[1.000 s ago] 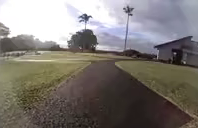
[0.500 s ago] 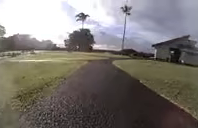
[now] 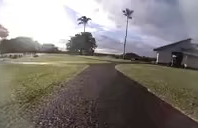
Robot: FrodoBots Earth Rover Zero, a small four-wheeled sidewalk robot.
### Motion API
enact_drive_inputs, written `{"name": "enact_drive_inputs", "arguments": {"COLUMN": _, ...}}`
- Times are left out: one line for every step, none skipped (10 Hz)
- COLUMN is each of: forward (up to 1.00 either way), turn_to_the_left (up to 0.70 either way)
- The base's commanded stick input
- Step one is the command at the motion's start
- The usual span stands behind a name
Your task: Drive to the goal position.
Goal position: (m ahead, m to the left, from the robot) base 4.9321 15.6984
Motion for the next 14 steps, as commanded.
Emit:
{"name": "enact_drive_inputs", "arguments": {"forward": 0.6, "turn_to_the_left": 0.0}}
{"name": "enact_drive_inputs", "arguments": {"forward": 0.6, "turn_to_the_left": 0.0}}
{"name": "enact_drive_inputs", "arguments": {"forward": 0.6, "turn_to_the_left": 0.0}}
{"name": "enact_drive_inputs", "arguments": {"forward": 0.6, "turn_to_the_left": 0.0}}
{"name": "enact_drive_inputs", "arguments": {"forward": 0.6, "turn_to_the_left": 0.0}}
{"name": "enact_drive_inputs", "arguments": {"forward": 0.6, "turn_to_the_left": 0.0}}
{"name": "enact_drive_inputs", "arguments": {"forward": 0.6, "turn_to_the_left": 0.0}}
{"name": "enact_drive_inputs", "arguments": {"forward": 0.6, "turn_to_the_left": 0.0}}
{"name": "enact_drive_inputs", "arguments": {"forward": 0.6, "turn_to_the_left": 0.0}}
{"name": "enact_drive_inputs", "arguments": {"forward": 0.6, "turn_to_the_left": 0.0}}
{"name": "enact_drive_inputs", "arguments": {"forward": 0.6, "turn_to_the_left": 0.0}}
{"name": "enact_drive_inputs", "arguments": {"forward": 0.6, "turn_to_the_left": 0.0}}
{"name": "enact_drive_inputs", "arguments": {"forward": 0.6, "turn_to_the_left": -0.12}}
{"name": "enact_drive_inputs", "arguments": {"forward": 0.6, "turn_to_the_left": -0.15}}
